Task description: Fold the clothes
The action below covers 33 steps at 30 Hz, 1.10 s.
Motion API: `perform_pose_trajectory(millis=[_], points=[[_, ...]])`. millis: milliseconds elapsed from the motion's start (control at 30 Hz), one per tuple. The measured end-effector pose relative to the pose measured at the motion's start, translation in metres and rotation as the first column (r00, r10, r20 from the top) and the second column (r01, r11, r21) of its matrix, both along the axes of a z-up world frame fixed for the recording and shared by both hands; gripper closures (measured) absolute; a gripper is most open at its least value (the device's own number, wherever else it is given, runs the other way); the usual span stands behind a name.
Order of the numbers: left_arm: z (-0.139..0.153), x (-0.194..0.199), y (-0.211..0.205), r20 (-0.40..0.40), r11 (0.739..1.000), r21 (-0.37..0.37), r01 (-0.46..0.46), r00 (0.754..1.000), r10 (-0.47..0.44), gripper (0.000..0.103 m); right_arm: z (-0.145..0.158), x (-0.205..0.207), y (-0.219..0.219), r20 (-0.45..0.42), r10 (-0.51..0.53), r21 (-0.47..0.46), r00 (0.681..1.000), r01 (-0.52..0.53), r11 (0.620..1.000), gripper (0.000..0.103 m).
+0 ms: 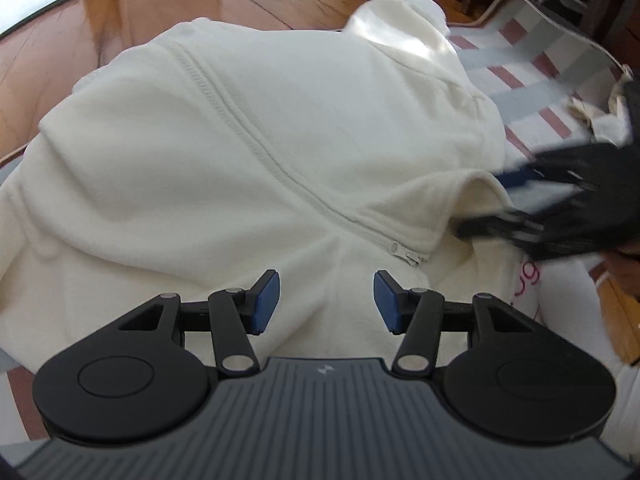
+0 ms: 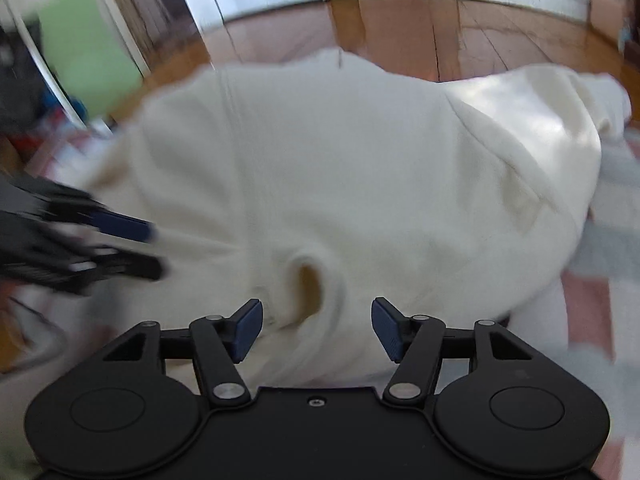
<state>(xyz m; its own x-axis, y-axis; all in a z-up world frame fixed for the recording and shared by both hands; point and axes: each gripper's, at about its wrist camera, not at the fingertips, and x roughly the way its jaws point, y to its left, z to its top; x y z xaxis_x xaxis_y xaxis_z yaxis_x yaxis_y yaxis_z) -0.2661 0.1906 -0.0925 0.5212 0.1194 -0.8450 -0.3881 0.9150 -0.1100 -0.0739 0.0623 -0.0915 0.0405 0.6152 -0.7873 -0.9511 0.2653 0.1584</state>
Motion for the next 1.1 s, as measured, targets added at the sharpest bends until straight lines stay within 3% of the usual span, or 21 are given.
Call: perform_pose_trajectory(millis=[33, 67, 133, 233, 300, 367, 433, 500, 600, 667, 700, 833, 900, 1000, 1100], points=[[0.005, -0.002, 0.002, 0.009, 1.000, 0.011, -0.009, 1.000, 0.009, 0.052, -0.002, -0.004, 0.008, 0.040, 0.031, -0.003, 0.999, -0.031, 1.000, 0.095], [0.011, -0.004, 0.004, 0.026, 1.000, 0.017, -0.025, 0.999, 0.025, 0.052, 0.002, -0.005, 0.010, 0.044, 0.051, 0.024, 0.998, -0.052, 0.998, 0.096], [0.023, -0.014, 0.014, 0.063, 0.997, 0.001, -0.078, 0.995, 0.078, 0.052, 0.031, -0.003, -0.009, -0.012, 0.062, 0.192, 0.998, -0.058, 0.980, 0.096], [0.033, -0.030, 0.030, 0.069, 0.981, -0.018, -0.194, 0.978, 0.195, 0.052, 0.064, 0.004, -0.060, -0.106, 0.031, 0.358, 0.994, 0.009, 0.934, 0.096], [0.029, -0.044, 0.035, 0.050, 0.969, -0.013, -0.245, 0.968, 0.245, 0.052, 0.063, 0.005, -0.085, -0.089, -0.009, 0.326, 0.996, 0.038, 0.945, 0.096], [0.022, -0.053, 0.037, 0.024, 0.967, -0.042, -0.253, 0.967, 0.254, 0.052, 0.039, 0.000, -0.097, -0.032, -0.062, 0.170, 0.998, 0.066, 0.983, 0.096], [0.017, -0.058, 0.040, 0.008, 0.967, -0.070, -0.245, 0.969, 0.246, 0.052, 0.006, 0.001, -0.101, -0.067, -0.114, 0.004, 0.991, 0.115, 0.993, 0.097], [0.022, -0.062, 0.042, 0.014, 0.970, -0.044, -0.239, 0.971, 0.240, 0.052, -0.008, 0.005, -0.104, -0.142, -0.134, -0.041, 0.981, 0.129, 0.991, 0.095], [0.038, -0.067, 0.051, 0.051, 0.966, -0.027, -0.256, 0.965, 0.257, 0.052, 0.007, 0.031, -0.113, -0.392, -0.156, 0.071, 0.907, 0.199, 0.978, 0.086], [0.048, -0.070, 0.062, 0.080, 0.961, -0.055, -0.272, 0.958, 0.276, 0.052, 0.029, 0.046, -0.118, -0.522, -0.102, 0.179, 0.847, 0.226, 0.957, 0.076], [0.053, -0.070, 0.068, 0.090, 0.958, -0.071, -0.279, 0.954, 0.285, 0.052, 0.043, 0.053, -0.118, -0.544, -0.068, 0.221, 0.836, 0.221, 0.950, 0.074], [0.073, -0.059, 0.092, 0.071, 0.945, -0.049, -0.325, 0.942, 0.328, 0.052, 0.107, 0.076, -0.093, -0.472, -0.023, 0.222, 0.881, 0.145, 0.964, 0.058], [0.081, -0.054, 0.095, 0.016, 0.939, -0.034, -0.342, 0.939, 0.343, 0.052, 0.138, 0.095, -0.072, -0.494, -0.047, 0.154, 0.868, 0.141, 0.978, 0.058], [0.088, -0.053, 0.093, -0.001, 0.944, -0.107, -0.313, 0.949, 0.315, 0.052, 0.204, 0.127, -0.039, -0.529, -0.100, 0.072, 0.843, 0.162, 0.984, 0.058], [0.094, -0.053, 0.094, 0.008, 0.947, -0.125, -0.295, 0.954, 0.298, 0.052, 0.292, 0.144, -0.005, -0.570, -0.121, -0.029, 0.813, 0.128, 0.991, 0.058]])
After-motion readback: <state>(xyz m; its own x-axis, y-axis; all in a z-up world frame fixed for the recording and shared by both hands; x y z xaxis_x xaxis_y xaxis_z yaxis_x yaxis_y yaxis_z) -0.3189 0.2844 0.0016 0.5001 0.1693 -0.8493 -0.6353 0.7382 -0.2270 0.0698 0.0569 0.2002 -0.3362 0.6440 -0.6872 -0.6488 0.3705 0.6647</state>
